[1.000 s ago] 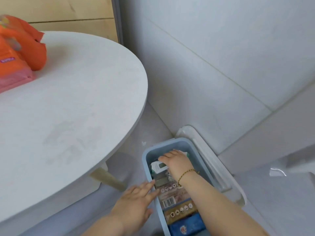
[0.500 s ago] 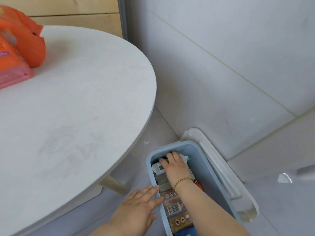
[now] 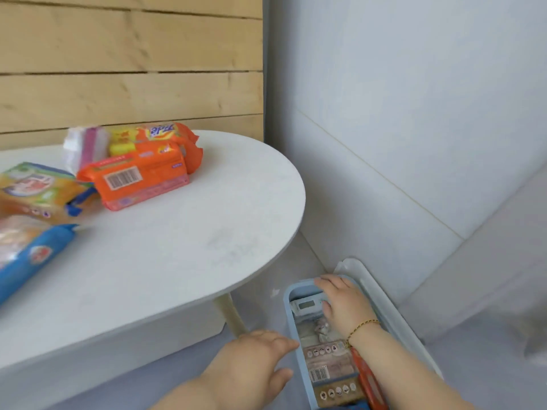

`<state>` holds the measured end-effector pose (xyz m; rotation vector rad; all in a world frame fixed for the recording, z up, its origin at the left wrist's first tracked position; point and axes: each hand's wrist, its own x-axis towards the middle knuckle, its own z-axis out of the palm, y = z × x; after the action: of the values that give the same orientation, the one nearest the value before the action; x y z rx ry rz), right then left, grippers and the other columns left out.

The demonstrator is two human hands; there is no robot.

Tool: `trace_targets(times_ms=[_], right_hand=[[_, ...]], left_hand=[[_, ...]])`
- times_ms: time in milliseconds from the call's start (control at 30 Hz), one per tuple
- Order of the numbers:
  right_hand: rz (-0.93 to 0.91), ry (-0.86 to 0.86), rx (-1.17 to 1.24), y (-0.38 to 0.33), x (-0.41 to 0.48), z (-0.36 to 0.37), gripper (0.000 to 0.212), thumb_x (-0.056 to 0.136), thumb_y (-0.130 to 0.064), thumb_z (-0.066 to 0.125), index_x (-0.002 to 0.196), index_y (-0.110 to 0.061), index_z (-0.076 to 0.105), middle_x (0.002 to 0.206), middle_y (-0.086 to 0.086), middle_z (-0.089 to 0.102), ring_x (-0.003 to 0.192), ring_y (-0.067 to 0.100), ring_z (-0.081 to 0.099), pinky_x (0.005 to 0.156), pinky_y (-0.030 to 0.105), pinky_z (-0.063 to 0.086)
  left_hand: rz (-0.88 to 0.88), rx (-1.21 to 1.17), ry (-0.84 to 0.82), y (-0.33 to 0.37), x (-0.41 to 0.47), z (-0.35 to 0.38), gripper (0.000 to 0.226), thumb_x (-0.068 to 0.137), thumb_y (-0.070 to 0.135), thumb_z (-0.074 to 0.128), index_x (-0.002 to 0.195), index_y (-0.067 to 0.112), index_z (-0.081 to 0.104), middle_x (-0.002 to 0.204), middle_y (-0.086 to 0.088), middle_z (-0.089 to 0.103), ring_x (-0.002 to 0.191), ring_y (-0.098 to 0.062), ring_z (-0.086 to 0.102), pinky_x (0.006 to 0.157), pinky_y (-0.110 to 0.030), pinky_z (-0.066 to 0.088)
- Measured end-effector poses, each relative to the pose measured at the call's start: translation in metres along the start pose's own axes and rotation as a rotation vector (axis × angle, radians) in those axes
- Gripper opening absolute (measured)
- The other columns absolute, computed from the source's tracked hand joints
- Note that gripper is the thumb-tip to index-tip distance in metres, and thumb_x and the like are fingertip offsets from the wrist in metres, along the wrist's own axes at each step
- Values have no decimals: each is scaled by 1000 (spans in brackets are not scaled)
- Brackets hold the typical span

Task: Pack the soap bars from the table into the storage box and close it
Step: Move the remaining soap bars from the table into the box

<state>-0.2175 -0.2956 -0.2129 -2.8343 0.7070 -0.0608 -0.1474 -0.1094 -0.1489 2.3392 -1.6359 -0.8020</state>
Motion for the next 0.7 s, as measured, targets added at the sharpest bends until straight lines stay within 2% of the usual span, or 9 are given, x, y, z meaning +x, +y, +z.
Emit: trace_targets(times_ms=[67,133,233,333,400,433,500,567,700], right_hand=[[-68,208,22,-18,-8,-27,31,73,-13,45,84,-10,73,82,5,74,74,22,72,58,20,54],[-99,377,40,-40,-12,-56,30,70,-15,43,69,-11,73,57,-1,70,49,18,66,40,17,45],[-180,595,132,-96,-7,-91,16,64,-6,58,71,-7,72,57,3,69,50,23,66,40,23,49],[-389,536,101,-169,-6,-99,18,61,-15,56,68,-15,73,65,-2,71,57,18,68,52,21,52],[-433,446,68,-200,-9,-91,26,63,-25,49,69,-22,74,72,-6,73,64,13,70,64,18,51],[-423,391,59,-213,-10,-86,29,63,-30,46,70,-24,74,75,-7,75,67,12,71,65,19,54],[-369,282,27,-232,-12,-76,38,63,-35,39,74,-27,75,80,-9,76,73,10,73,67,19,55],[-323,218,-1,-238,-10,-70,42,65,-36,35,76,-29,75,85,-7,77,78,14,74,82,28,50],[-267,138,-52,-241,-8,-70,43,65,-38,34,76,-33,76,87,-7,78,80,14,74,68,34,59]], left_hand=[[1,-32,60,11,-29,-16,45,94,39,43,138,38,34,148,16,35,136,-4,31,110,-18,27],[-8,-81,182,16,-57,-31,41,93,41,44,133,42,40,142,21,43,130,3,37,105,-12,27],[-78,-157,454,5,-103,-51,32,91,43,45,122,43,52,117,28,59,114,17,41,90,-1,32],[-229,-210,816,-21,-145,-71,31,82,43,47,103,34,67,70,41,55,89,28,44,73,6,33],[-311,-101,1078,-39,-159,-87,27,78,36,55,95,24,72,75,33,61,93,13,51,71,2,36],[-364,-2,1176,-48,-166,-95,29,75,34,59,97,19,72,88,20,70,95,1,58,76,-10,43],[-557,103,1073,-66,-176,-110,42,82,36,61,120,19,59,122,0,62,117,-19,53,93,-31,43],[-765,109,792,-89,-179,-119,63,84,44,56,139,25,32,145,3,38,135,-21,32,107,-33,30],[-866,42,598,-114,-173,-122,78,79,52,58,143,29,20,150,2,26,138,-24,26,111,-36,25]])
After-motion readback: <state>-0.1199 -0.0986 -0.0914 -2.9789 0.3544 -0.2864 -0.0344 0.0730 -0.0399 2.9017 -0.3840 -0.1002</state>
